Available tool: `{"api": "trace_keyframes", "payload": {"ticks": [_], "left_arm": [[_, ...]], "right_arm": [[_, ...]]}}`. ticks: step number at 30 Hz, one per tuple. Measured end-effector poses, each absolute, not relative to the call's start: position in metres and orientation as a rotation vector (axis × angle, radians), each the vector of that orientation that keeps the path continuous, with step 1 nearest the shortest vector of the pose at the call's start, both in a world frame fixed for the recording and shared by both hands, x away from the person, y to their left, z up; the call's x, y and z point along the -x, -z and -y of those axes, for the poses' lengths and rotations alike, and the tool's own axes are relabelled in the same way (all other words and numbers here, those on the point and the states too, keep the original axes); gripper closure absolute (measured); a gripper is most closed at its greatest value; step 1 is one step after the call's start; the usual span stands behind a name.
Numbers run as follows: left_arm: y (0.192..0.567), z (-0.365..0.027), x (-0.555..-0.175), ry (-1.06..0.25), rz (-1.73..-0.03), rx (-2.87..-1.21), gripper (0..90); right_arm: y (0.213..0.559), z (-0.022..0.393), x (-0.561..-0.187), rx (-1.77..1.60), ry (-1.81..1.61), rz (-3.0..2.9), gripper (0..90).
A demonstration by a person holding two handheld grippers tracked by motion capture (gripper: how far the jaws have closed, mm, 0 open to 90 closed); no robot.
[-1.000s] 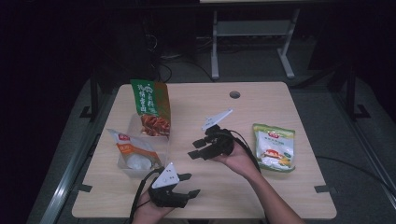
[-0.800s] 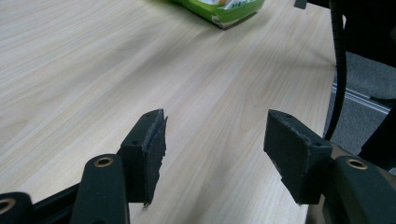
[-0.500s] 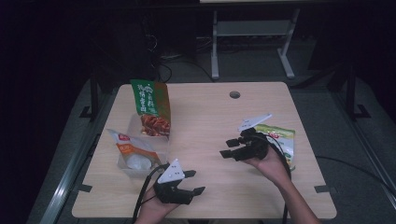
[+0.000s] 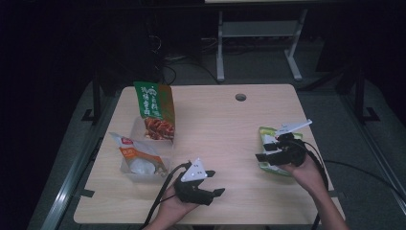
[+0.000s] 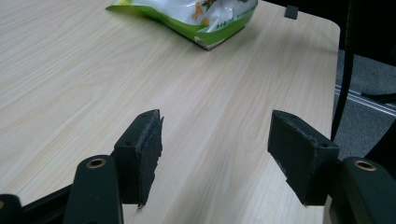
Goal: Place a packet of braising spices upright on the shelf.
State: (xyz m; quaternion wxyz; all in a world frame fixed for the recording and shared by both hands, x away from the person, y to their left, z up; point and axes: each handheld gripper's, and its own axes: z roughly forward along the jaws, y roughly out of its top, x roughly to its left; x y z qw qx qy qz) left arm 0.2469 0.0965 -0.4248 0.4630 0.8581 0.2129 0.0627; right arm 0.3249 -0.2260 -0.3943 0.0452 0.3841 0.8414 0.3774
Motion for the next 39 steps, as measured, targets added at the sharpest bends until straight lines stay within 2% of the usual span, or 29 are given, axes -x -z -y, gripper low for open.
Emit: {"api": "trace_keyframes", "payload": {"ticks": [18,26,35,37,39], "left_arm": [[0.429,-0.070,-0.257,-0.127,-0.494,-2.130,34.7],[0.430,-0.064,-0.260,-0.126,-0.493,-2.132,34.7],[0.432,-0.061,-0.260,-0.121,-0.491,-2.147,34.7],[0.432,-0.060,-0.260,-0.118,-0.494,-2.146,34.7],[0.433,-0.060,-0.260,-0.115,-0.494,-2.143,34.7]], "right_arm": [[0.412,0.310,-0.329,-1.437,-0.910,-2.384,39.3],[0.427,0.330,-0.342,-1.548,-0.918,-2.352,37.3],[0.445,0.335,-0.352,-1.694,-0.924,-2.331,36.1],[0.452,0.343,-0.354,-1.778,-1.004,-2.309,41.6],[0.456,0.345,-0.354,-1.827,-1.068,-2.298,52.6]]}}
